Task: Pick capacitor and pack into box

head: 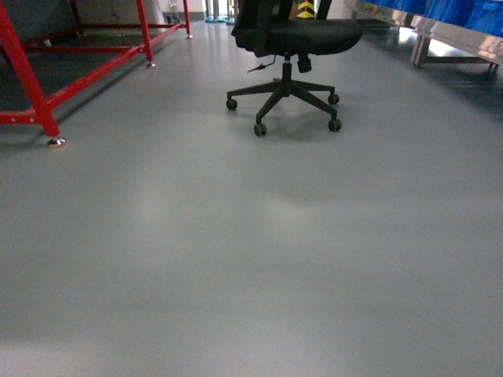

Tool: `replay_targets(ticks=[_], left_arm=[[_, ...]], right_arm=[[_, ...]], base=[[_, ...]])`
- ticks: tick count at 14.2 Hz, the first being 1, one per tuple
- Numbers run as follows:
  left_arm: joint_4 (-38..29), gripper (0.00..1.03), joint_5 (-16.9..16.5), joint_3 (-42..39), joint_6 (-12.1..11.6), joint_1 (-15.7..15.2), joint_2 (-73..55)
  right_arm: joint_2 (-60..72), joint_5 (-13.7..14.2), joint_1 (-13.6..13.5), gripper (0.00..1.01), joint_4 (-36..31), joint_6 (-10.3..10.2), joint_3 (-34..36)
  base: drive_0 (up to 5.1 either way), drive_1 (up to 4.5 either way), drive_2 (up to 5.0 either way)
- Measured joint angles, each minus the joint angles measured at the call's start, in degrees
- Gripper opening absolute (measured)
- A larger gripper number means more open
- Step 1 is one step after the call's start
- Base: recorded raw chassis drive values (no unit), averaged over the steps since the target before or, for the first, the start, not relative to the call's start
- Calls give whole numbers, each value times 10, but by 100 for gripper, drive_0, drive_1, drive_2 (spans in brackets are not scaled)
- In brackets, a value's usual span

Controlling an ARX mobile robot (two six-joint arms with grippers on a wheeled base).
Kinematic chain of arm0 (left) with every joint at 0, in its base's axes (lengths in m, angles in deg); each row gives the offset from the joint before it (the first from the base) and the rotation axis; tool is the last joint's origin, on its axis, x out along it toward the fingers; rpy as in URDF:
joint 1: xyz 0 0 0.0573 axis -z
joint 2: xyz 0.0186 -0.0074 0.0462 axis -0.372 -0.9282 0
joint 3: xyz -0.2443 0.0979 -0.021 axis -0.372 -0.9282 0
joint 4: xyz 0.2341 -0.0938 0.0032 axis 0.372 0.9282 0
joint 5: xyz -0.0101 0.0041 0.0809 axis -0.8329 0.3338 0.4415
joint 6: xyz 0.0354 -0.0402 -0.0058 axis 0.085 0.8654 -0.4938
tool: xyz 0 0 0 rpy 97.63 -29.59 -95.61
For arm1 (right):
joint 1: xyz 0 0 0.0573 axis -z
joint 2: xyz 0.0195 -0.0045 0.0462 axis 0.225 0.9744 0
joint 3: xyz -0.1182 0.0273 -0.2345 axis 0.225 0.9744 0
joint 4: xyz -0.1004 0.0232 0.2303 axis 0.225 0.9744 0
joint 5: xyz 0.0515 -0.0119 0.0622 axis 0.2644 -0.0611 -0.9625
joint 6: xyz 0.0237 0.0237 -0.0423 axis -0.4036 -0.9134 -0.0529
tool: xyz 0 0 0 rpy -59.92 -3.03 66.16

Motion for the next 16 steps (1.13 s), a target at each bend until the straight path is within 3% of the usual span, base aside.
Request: replay_targets(ticks=[16], left_arm=[[0,44,0,0,0,0,0]], right_arm=[[0,0,0,98,0,0,0]], base=[[-501,244,244]])
